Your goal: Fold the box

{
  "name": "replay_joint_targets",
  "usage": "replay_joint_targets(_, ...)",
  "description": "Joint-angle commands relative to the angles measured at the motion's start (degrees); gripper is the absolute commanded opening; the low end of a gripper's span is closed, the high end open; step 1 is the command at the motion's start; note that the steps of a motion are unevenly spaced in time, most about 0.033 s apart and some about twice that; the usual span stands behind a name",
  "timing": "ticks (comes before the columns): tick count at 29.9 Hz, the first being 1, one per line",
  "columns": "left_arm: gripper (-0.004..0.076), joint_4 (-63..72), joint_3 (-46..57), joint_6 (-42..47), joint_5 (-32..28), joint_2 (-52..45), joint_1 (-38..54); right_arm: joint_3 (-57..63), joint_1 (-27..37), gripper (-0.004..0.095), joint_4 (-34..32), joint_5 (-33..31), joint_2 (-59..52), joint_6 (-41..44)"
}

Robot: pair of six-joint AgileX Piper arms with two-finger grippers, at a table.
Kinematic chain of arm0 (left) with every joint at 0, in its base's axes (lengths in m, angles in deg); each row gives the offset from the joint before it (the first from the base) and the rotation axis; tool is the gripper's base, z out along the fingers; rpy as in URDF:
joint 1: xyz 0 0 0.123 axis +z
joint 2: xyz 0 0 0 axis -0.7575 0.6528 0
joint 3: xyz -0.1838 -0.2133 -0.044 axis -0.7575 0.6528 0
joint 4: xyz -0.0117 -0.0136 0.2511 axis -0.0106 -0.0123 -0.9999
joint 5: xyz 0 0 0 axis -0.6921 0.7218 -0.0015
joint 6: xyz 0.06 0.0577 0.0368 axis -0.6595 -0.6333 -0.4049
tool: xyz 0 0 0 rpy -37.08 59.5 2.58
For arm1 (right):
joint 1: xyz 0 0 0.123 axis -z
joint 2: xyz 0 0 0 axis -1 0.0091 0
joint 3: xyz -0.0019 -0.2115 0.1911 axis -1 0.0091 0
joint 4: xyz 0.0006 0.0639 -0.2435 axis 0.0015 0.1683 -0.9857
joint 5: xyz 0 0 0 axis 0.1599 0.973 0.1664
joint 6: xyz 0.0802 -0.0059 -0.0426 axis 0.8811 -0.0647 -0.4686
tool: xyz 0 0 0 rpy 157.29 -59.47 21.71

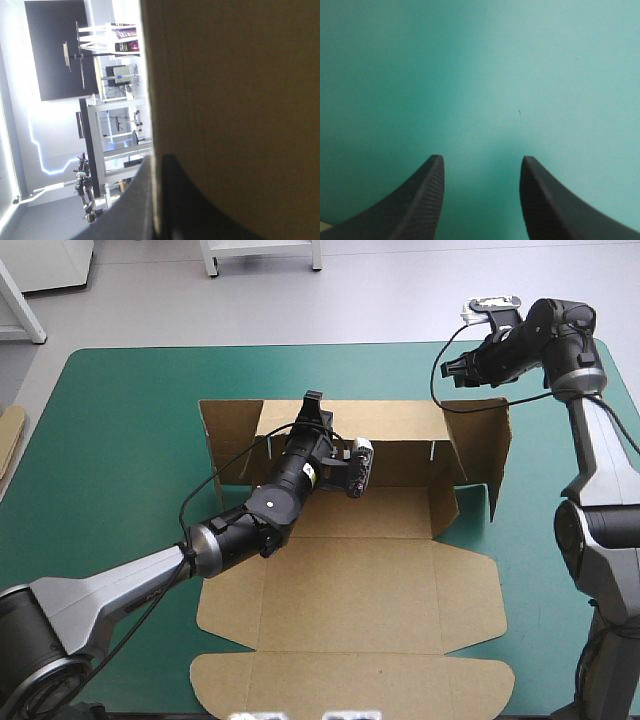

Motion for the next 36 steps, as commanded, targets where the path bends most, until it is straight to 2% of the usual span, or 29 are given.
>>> replay_joint_targets(1,-0.0008,-3.46,-1.43,1.53,3.1,-1.54,-0.39,-1.96,0.15,0.0439,-0.84,-1.4,-2.94,0.68)
replay_joint_targets(6,-0.0008,-3.28,-1.43,1.78,3.27,-0.47,-0.39,-1.26,0.15,0.0439,-1.26,-3.3,-3.11,0.69)
replay_joint_targets(11,-0.0009,-3.39,-1.43,4.7,7.0,-0.47,-0.39,2.24,0.15,0.0439,-2.07,-3.42,-4.37,0.69)
replay_joint_targets(22,-0.0008,-3.34,-1.43,4.84,7.55,-0.47,-0.39,14.39,0.15,0.0435,-1.42,-3.42,-13.45,-1.3)
replay_joint_targets(30,-0.0009,-3.34,-1.43,6.28,7.66,-0.47,-0.39,24.55,0.15,0.0397,7.18,-3.19,-18.69,-7.33)
replay_joint_targets(36,-0.0008,-3.34,-1.43,6.28,7.66,-0.47,-0.39,31.5,0.15,0.0391,8.55,2.64,-24.92,-9.66)
